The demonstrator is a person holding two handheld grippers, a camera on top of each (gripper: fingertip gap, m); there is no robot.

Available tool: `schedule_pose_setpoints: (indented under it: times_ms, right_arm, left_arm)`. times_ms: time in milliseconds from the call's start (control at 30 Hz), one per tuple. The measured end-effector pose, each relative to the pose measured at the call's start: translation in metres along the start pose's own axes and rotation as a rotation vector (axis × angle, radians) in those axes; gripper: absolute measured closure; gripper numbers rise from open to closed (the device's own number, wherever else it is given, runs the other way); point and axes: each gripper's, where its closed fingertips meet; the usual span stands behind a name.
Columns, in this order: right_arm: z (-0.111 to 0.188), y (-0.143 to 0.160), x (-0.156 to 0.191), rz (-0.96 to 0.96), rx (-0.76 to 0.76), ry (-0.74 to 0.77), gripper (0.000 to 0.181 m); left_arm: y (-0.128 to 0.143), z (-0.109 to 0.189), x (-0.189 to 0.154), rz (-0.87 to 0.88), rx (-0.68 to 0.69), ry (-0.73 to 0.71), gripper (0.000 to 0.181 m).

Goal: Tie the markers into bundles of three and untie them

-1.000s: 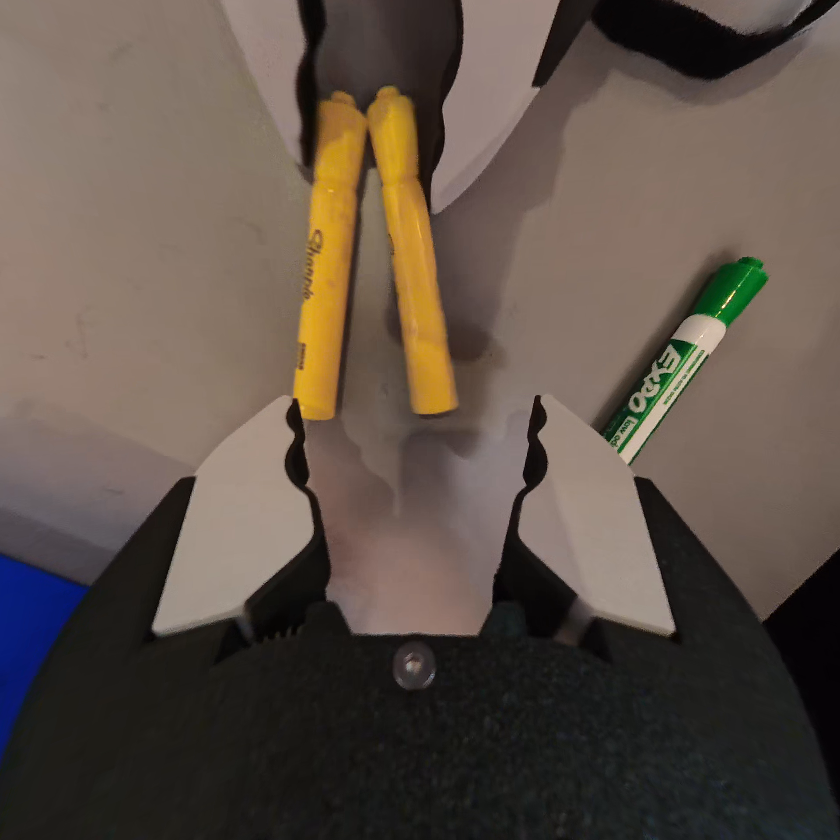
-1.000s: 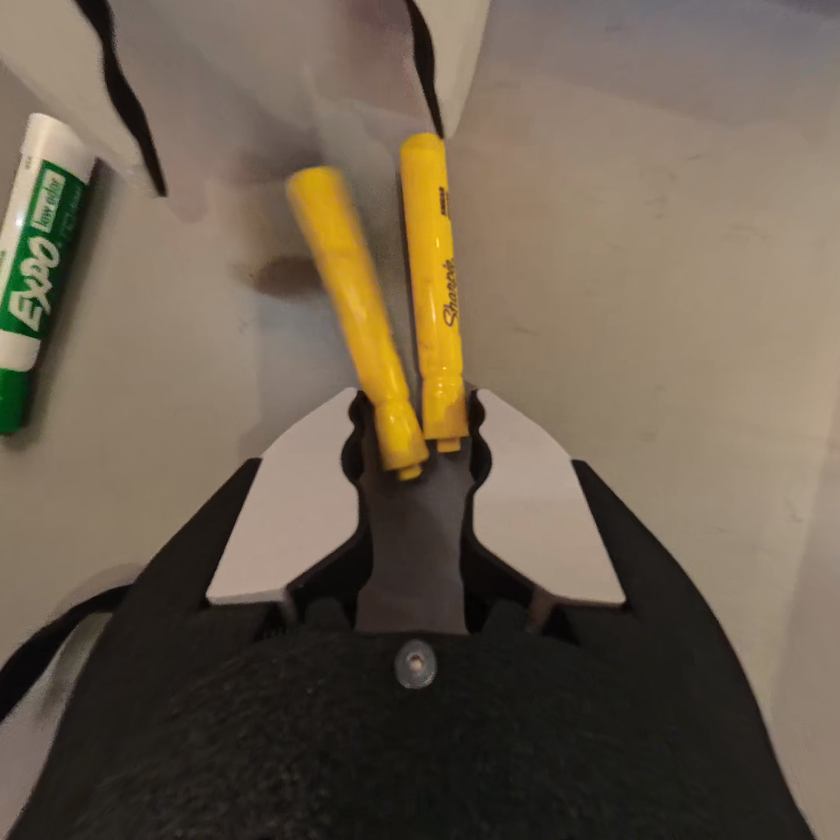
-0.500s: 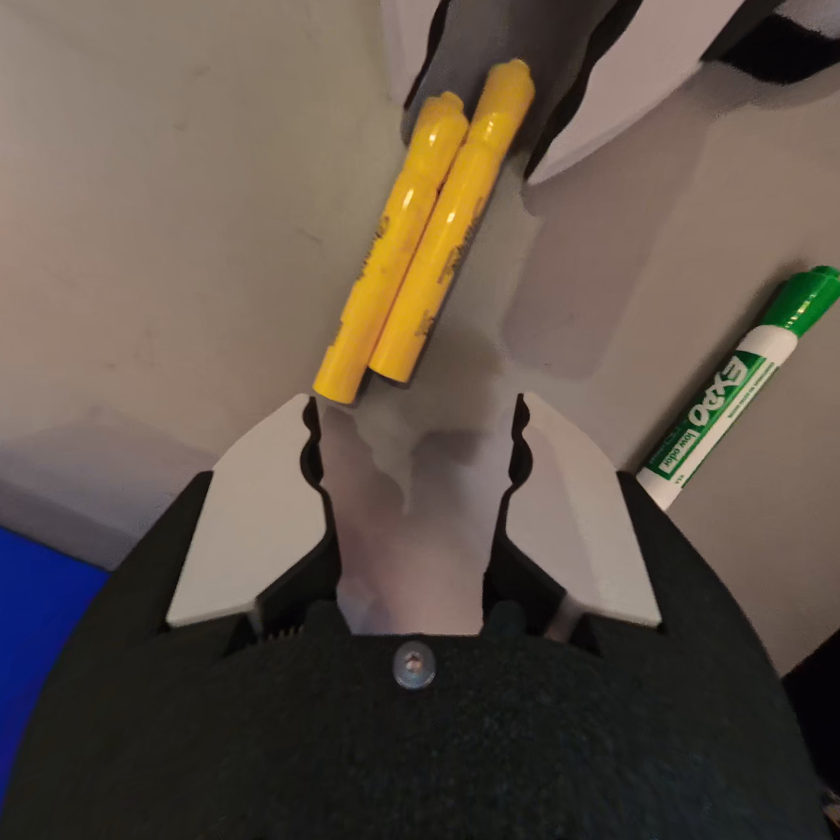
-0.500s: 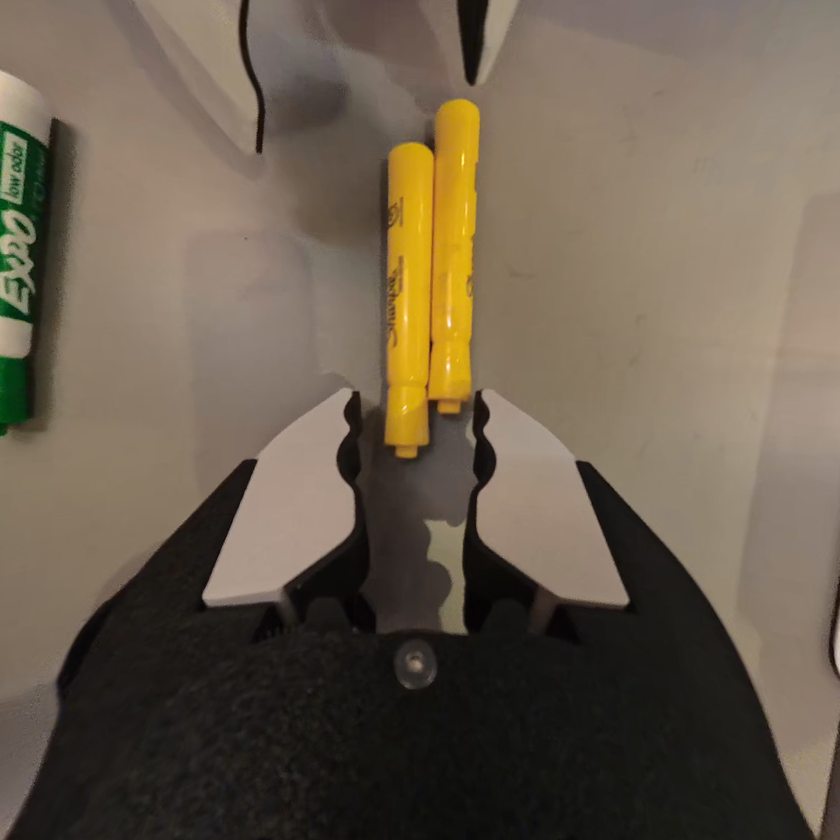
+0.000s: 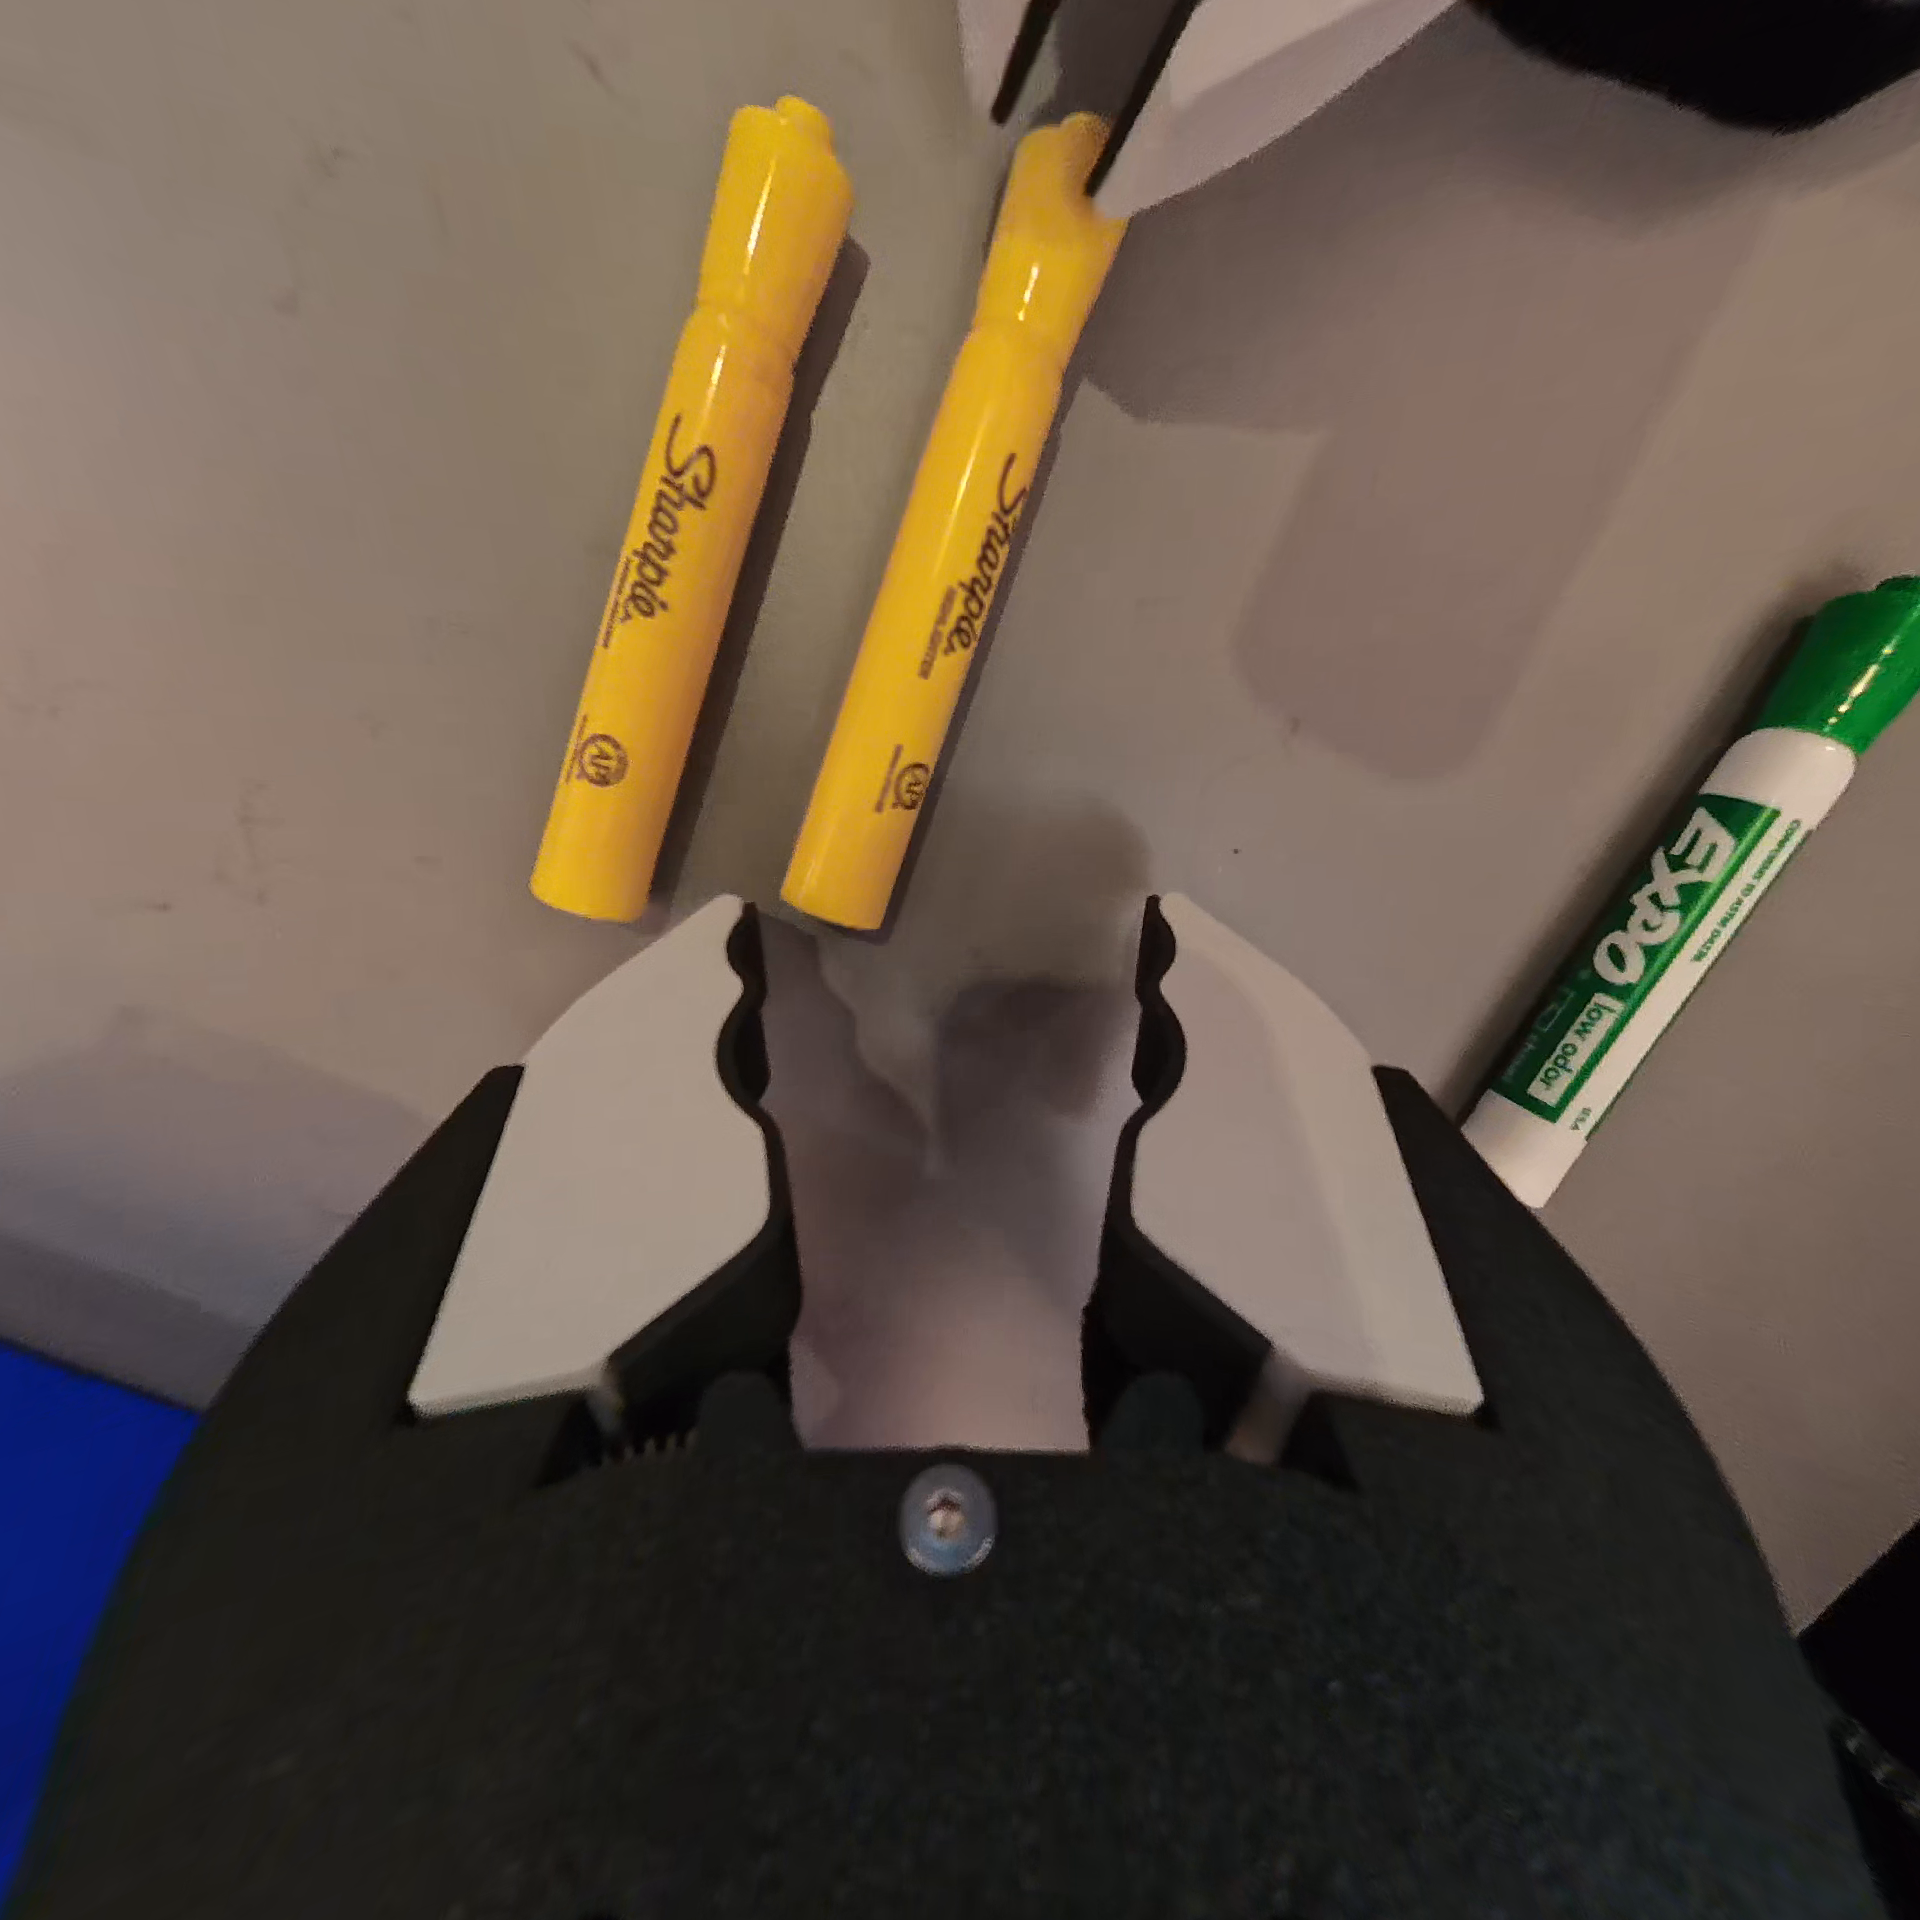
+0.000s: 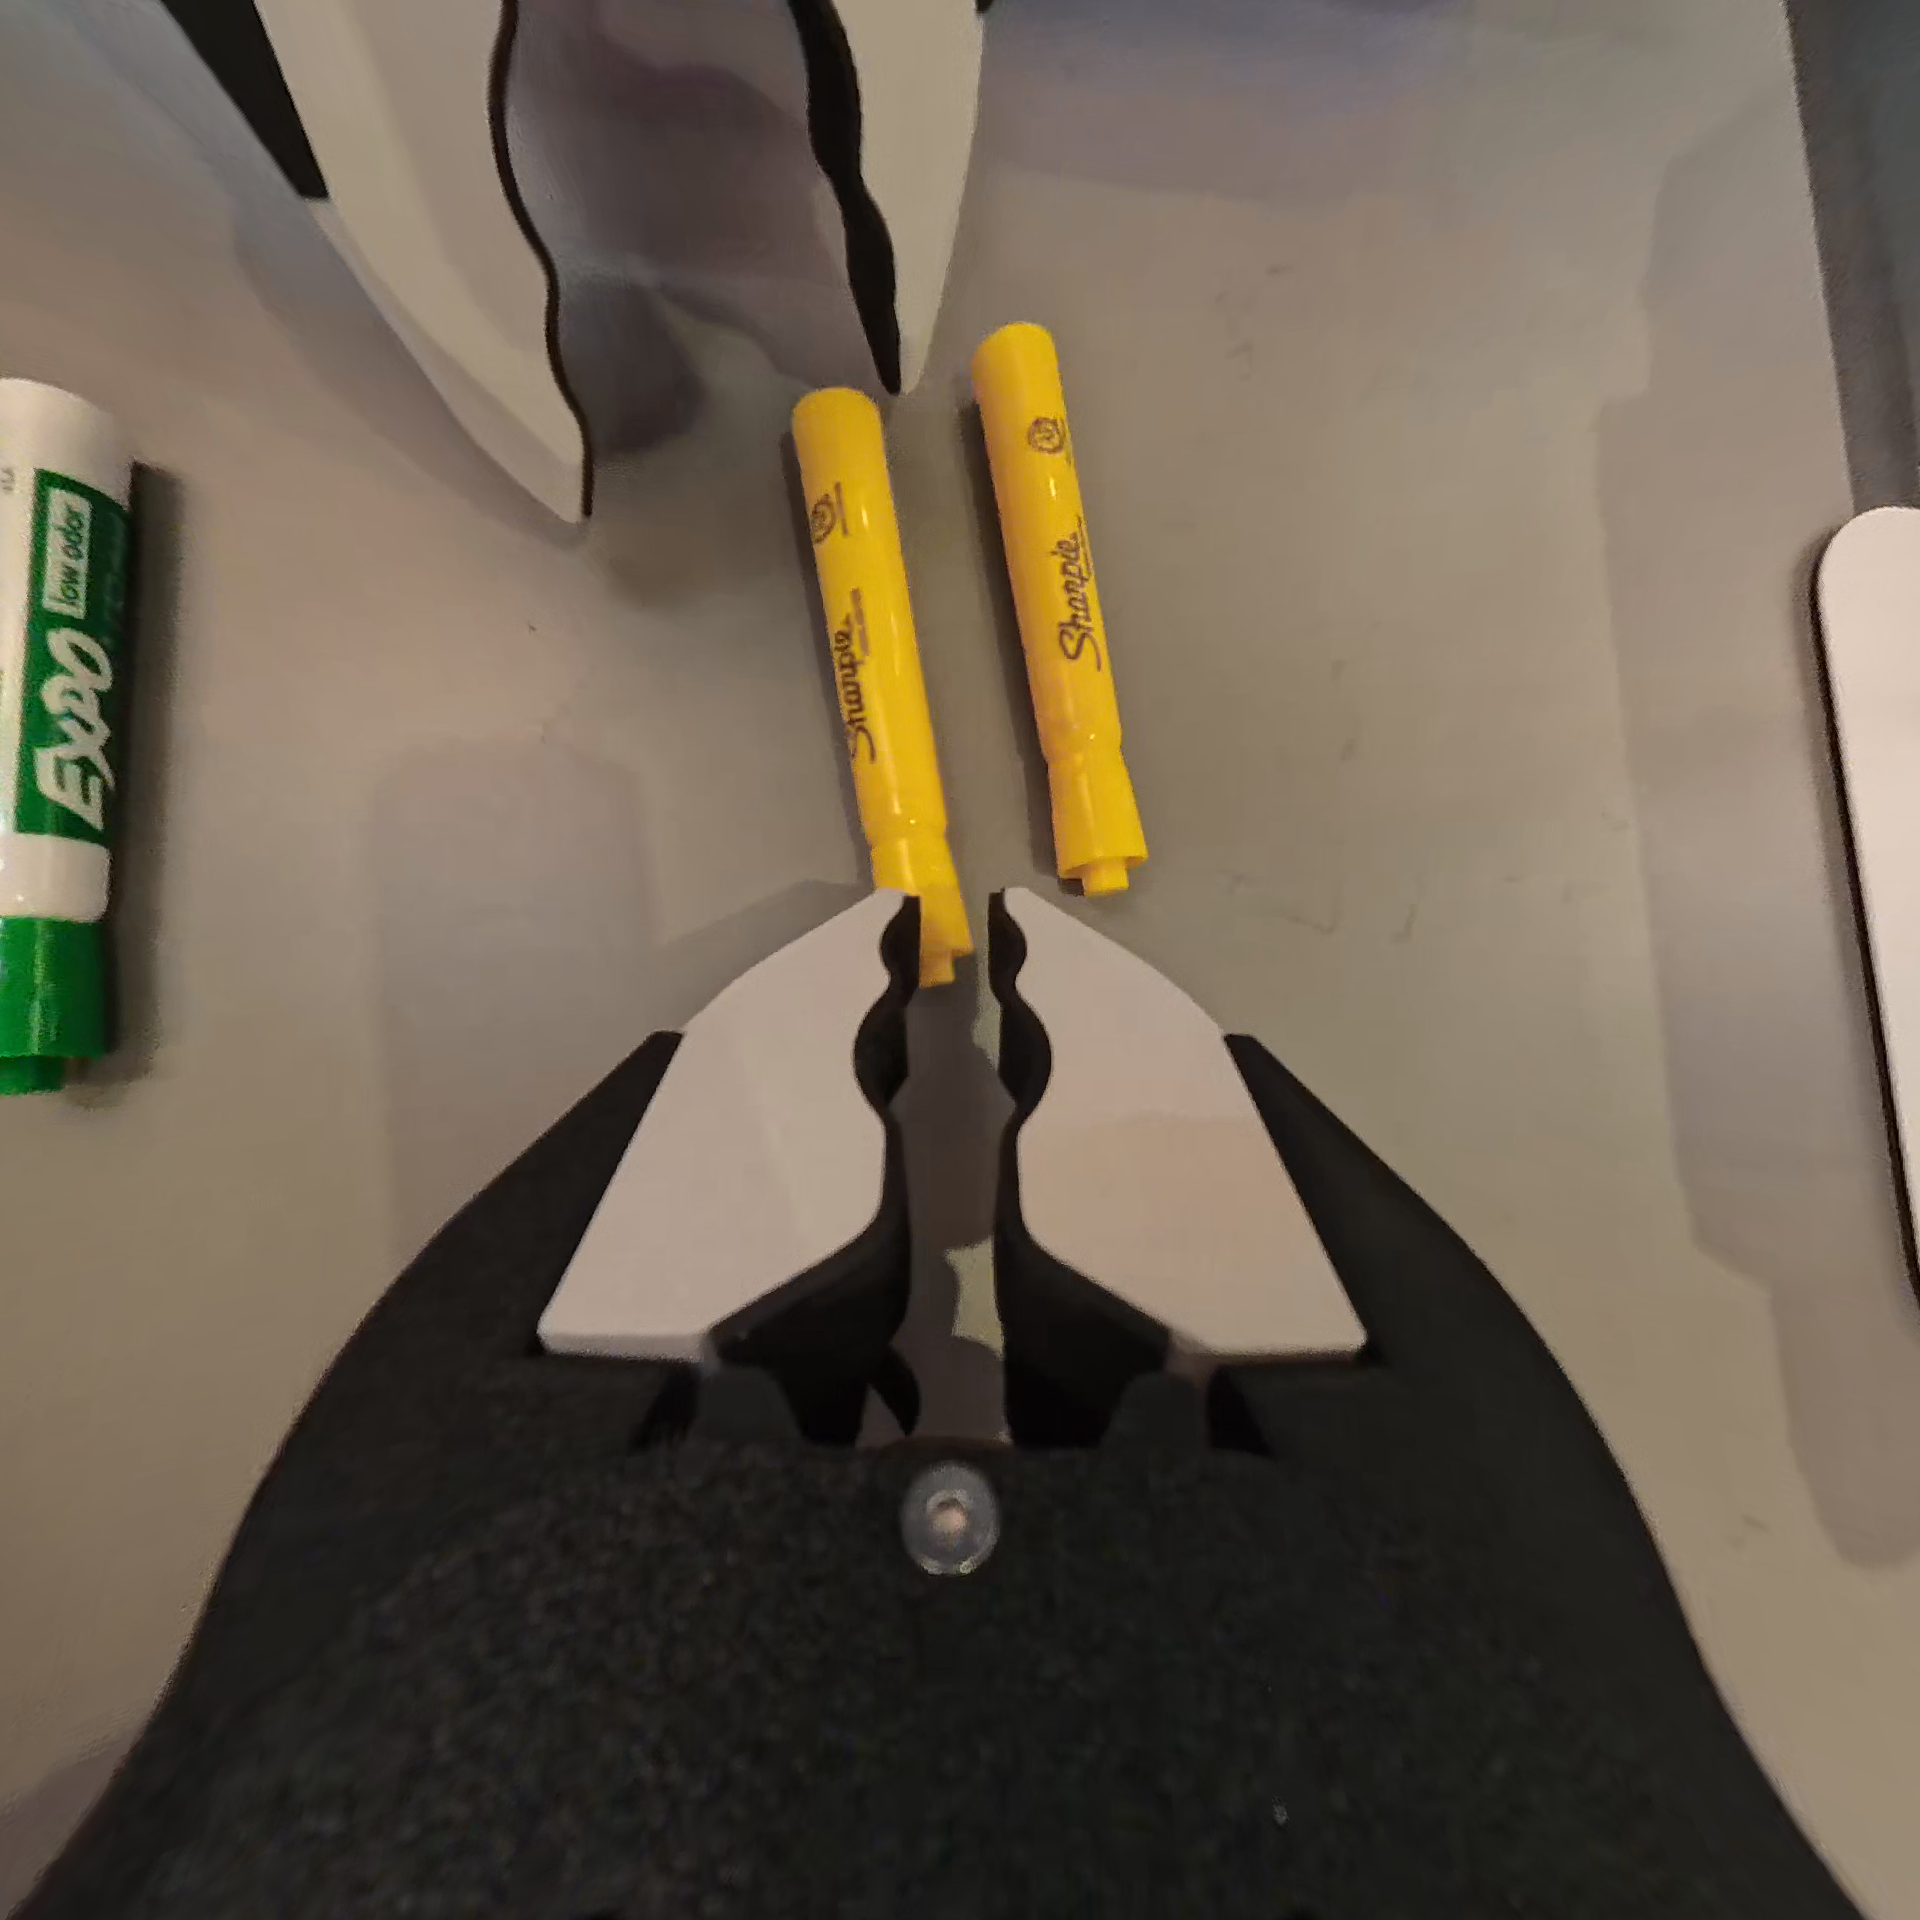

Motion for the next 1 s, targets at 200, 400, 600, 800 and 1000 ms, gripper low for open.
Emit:
schedule_pose_setpoints:
  times_ms: [200, 400, 600, 800, 1000]
  right_arm:
    - [0.005, 0.010, 0.013, 0.000, 0.031, 0.005, 0.152]
    - [-0.015, 0.011, 0.012, 0.017, 0.067, 0.027, 0.151]
    - [-0.008, 0.007, 0.024, 0.042, 0.068, -0.042, 0.163]
    - [0.006, -0.019, 0.035, -0.019, -0.048, -0.093, 0.163]
    - [0.010, -0.040, 0.045, -0.086, -0.188, -0.164, 0.163]
  left_arm:
    - [0.000, 0.006, -0.001, -0.071, -0.024, -0.048, 0.126]
    - [-0.004, 0.003, -0.004, -0.138, 0.031, -0.064, 0.119]
    - [-0.005, 0.013, 0.000, -0.209, 0.036, -0.129, 0.121]
    - [-0.002, 0.011, -0.009, -0.284, 0.061, -0.090, 0.123]
    - [0.001, 0.006, -0.012, -0.298, 0.070, -0.068, 0.138]
Point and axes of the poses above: each gripper's, where its closed fingertips meet, z back along the fingers, y out of its underside, x = y × z across the jaws, and after that the axes turned 6 degrees about x, right-handed
